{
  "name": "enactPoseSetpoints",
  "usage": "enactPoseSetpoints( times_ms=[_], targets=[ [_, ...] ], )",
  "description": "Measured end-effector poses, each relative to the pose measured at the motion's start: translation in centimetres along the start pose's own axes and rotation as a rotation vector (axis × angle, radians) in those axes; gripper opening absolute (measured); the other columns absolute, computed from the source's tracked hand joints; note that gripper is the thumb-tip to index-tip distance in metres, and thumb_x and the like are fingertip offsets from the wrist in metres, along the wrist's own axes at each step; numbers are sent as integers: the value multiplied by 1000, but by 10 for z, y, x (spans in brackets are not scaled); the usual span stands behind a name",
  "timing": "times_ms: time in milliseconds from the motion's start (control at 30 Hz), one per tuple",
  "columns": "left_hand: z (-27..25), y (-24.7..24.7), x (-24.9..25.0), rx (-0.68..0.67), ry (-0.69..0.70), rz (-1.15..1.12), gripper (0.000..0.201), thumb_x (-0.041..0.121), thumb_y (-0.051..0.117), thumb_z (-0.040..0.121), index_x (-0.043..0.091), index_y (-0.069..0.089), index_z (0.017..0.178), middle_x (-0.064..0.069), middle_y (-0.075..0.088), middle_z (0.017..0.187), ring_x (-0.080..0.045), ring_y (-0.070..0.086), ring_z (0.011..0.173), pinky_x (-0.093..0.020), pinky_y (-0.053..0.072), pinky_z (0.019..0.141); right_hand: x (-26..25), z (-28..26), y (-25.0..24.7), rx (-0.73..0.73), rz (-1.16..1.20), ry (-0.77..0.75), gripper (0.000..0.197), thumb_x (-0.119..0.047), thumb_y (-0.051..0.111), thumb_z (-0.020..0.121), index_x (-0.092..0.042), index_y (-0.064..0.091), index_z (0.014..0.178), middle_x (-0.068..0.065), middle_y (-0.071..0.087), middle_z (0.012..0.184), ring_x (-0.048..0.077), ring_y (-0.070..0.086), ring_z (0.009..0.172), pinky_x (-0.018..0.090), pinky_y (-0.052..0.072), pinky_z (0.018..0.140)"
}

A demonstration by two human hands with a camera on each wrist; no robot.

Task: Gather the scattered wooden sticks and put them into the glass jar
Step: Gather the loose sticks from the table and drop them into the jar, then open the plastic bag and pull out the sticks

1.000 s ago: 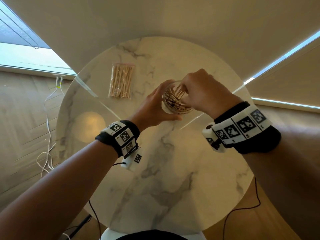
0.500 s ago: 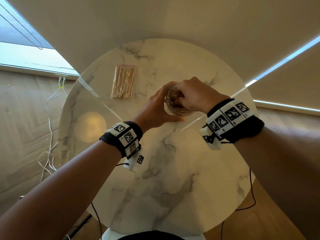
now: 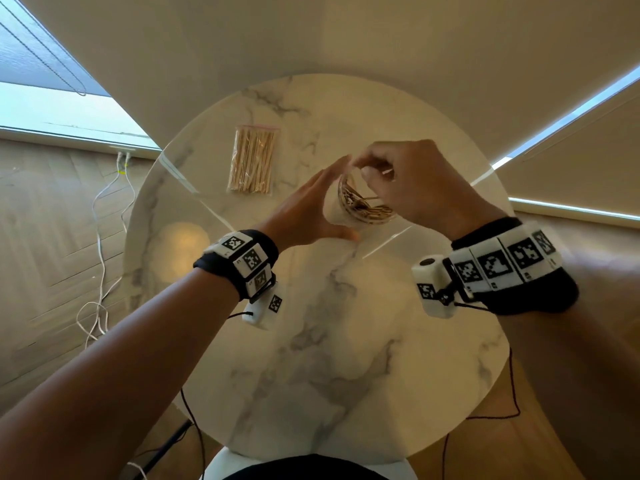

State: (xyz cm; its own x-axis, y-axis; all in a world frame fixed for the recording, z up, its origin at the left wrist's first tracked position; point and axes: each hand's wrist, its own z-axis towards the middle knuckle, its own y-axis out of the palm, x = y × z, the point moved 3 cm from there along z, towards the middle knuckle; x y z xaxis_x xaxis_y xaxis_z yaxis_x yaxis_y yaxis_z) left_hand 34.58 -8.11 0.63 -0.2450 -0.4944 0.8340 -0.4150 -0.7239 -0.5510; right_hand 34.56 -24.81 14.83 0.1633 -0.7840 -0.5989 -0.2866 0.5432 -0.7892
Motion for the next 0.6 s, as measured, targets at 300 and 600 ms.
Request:
enactPoseSetpoints(
  times_ms=[300, 600],
  targets=[
    [-48, -63, -96, 52, -247, 382, 58, 30, 72, 95, 19, 50, 148, -10, 38, 162, -34, 40, 148, -57, 35, 121, -10, -113, 115, -124, 171, -140, 17, -19, 61, 98, -19, 71, 112, -6, 68, 106, 7, 62, 92, 23, 50, 82],
    [-68, -62, -121, -43, -250, 549, 54, 30, 57, 102, 24, 44, 154, -7, 27, 167, -34, 19, 156, -55, 22, 125, 28, -207, 248, -319, 141, 162, 21, -22, 52, 99, -27, 67, 114, -13, 56, 109, 12, 61, 97, 28, 48, 84]
  ],
)
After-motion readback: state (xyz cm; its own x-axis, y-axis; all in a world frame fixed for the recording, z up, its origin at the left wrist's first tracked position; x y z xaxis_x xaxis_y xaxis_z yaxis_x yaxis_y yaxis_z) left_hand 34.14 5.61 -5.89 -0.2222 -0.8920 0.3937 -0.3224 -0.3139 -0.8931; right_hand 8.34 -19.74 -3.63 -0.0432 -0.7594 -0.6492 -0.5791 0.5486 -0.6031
